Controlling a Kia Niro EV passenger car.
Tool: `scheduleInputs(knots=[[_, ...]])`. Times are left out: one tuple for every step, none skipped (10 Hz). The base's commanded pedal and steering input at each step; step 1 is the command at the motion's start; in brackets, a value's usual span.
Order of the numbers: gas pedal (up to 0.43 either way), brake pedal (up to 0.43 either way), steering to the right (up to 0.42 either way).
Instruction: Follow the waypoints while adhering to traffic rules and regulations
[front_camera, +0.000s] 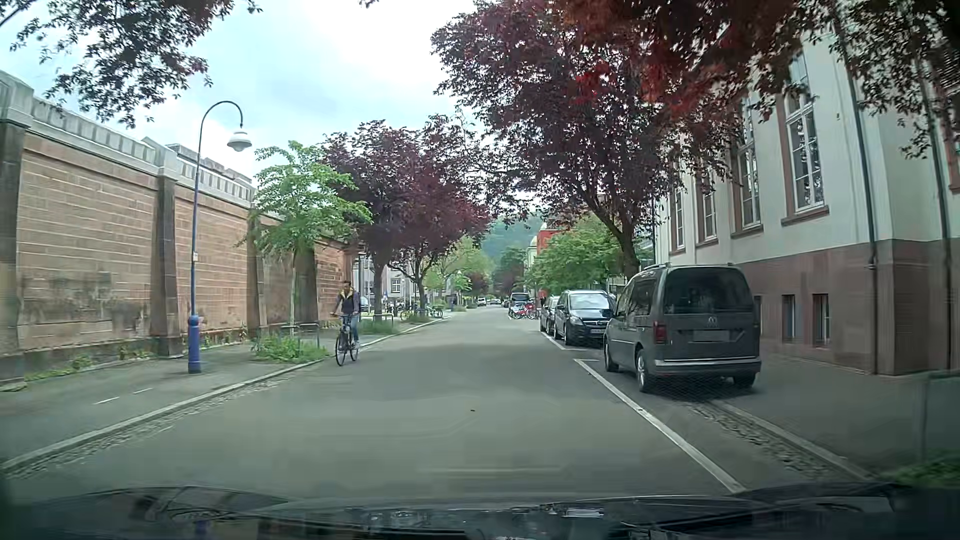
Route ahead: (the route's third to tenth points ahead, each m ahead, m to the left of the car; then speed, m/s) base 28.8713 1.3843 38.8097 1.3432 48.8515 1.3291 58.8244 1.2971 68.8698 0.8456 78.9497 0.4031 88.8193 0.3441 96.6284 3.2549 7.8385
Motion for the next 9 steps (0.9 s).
scheduleInputs(knots=[[0.059,0.0,-0.002],[0.059,0.0,-0.002],[0.059,0.0,-0.002],[0.059,0.0,-0.002],[0.059,0.0,-0.001],[0.059,0.0,-0.001],[0.059,0.0,-0.001],[0.059,0.0,-0.001],[0.059,0.0,-0.001]])
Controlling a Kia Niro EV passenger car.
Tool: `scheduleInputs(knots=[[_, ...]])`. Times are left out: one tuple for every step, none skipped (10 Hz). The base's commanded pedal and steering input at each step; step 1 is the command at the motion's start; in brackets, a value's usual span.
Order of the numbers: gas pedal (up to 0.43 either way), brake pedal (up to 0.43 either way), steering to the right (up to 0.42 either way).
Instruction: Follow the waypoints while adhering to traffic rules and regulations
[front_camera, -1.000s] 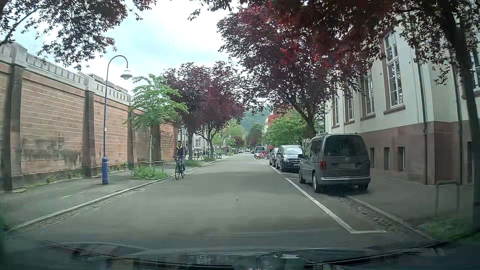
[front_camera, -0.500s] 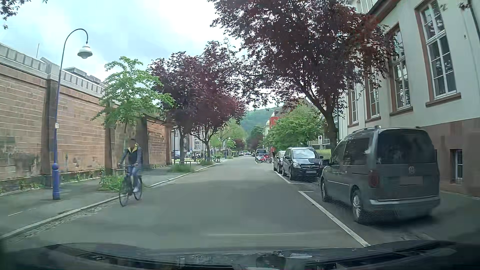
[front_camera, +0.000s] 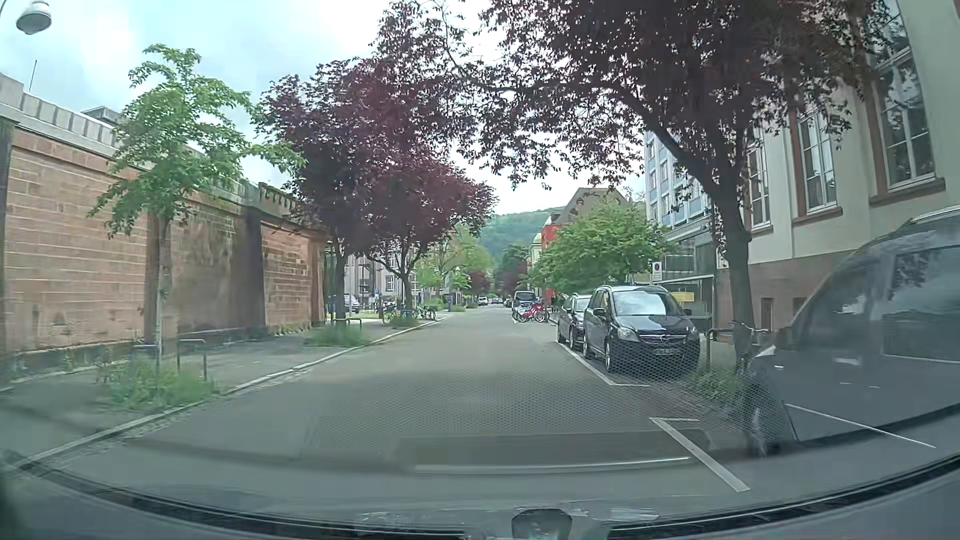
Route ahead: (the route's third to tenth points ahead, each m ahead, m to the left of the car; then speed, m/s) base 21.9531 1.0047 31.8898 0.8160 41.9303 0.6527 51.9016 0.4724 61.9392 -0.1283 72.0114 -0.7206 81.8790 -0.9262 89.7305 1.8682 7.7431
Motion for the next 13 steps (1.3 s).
scheduleInputs(knots=[[0.059,0.0,-0.001],[0.059,0.0,-0.001],[0.059,0.0,-0.001],[0.059,0.0,-0.001],[0.059,0.0,-0.001],[0.059,0.0,-0.001],[0.059,0.0,-0.001],[0.059,0.0,-0.001],[0.059,0.0,-0.001],[0.059,0.0,-0.001],[0.047,0.0,-0.001],[0.047,0.0,-0.002],[0.047,0.0,-0.003]])
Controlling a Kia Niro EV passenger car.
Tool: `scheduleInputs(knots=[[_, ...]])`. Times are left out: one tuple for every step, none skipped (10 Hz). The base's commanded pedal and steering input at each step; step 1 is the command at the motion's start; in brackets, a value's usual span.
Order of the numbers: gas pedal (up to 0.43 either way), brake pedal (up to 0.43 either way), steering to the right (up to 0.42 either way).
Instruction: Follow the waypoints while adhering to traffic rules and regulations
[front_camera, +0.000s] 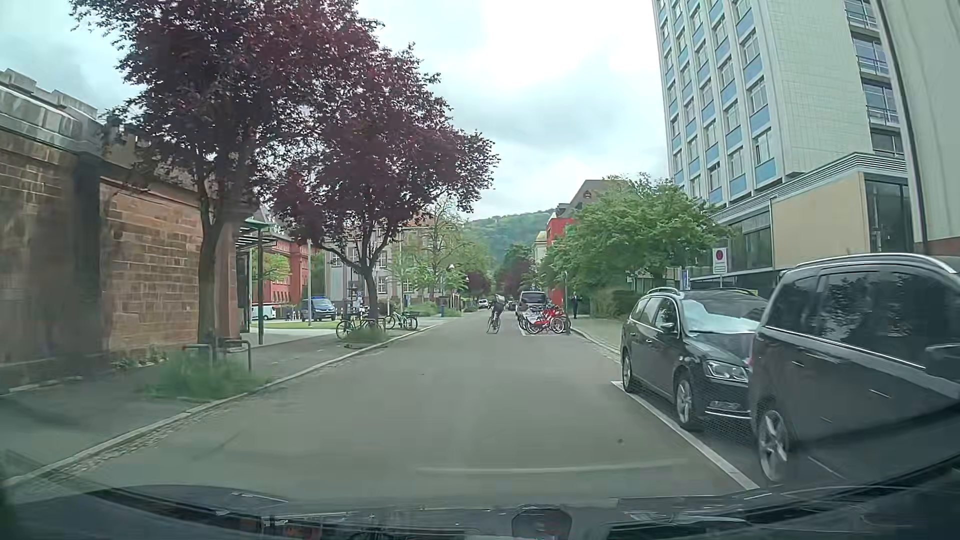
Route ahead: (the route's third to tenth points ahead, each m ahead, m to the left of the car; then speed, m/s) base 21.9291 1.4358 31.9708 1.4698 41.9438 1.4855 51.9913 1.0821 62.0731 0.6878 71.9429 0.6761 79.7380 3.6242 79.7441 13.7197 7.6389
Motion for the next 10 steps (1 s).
scheduleInputs(knots=[[0.047,0.0,-0.003],[0.047,0.0,-0.003],[0.047,0.0,-0.007],[0.047,0.0,-0.012],[0.047,0.0,-0.015],[0.047,0.0,-0.016],[0.047,0.0,-0.016],[0.047,0.0,-0.016],[0.047,0.0,-0.016],[0.047,0.0,-0.016]])
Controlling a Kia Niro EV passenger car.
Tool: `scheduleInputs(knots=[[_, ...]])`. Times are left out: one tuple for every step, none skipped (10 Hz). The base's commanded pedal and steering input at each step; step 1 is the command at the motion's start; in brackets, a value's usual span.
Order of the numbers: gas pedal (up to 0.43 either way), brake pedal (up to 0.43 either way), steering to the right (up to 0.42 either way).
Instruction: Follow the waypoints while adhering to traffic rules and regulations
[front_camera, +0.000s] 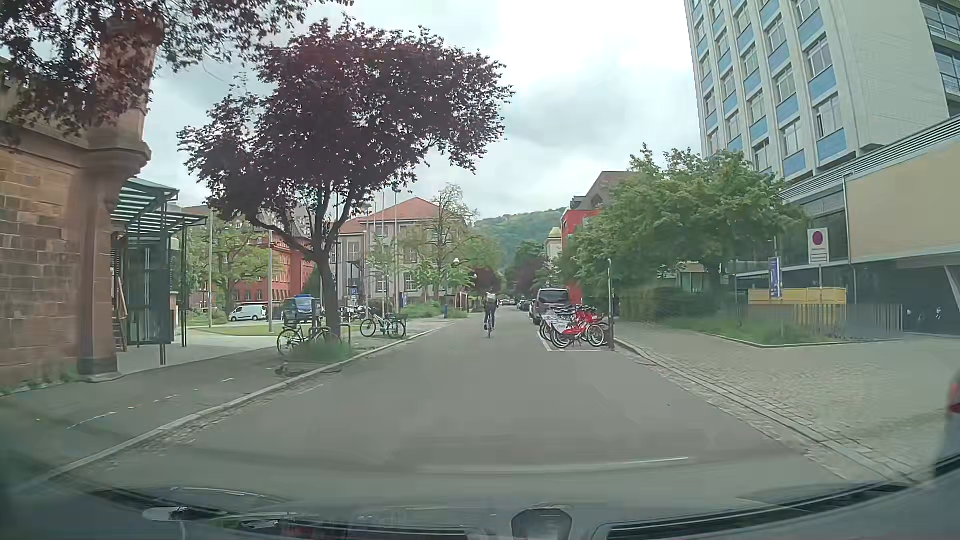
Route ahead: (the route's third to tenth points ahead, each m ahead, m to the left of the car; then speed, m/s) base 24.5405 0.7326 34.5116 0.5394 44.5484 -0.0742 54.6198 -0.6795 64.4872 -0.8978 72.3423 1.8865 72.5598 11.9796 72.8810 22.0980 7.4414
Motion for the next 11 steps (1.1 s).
scheduleInputs(knots=[[0.047,0.0,-0.016],[0.047,0.0,-0.016],[0.047,0.0,-0.016],[0.047,0.0,-0.016],[0.047,0.0,-0.015],[0.047,0.0,-0.014],[0.047,0.0,-0.014],[0.047,0.0,-0.013],[0.047,0.0,-0.011],[0.047,0.0,-0.009],[0.047,0.0,-0.006]])
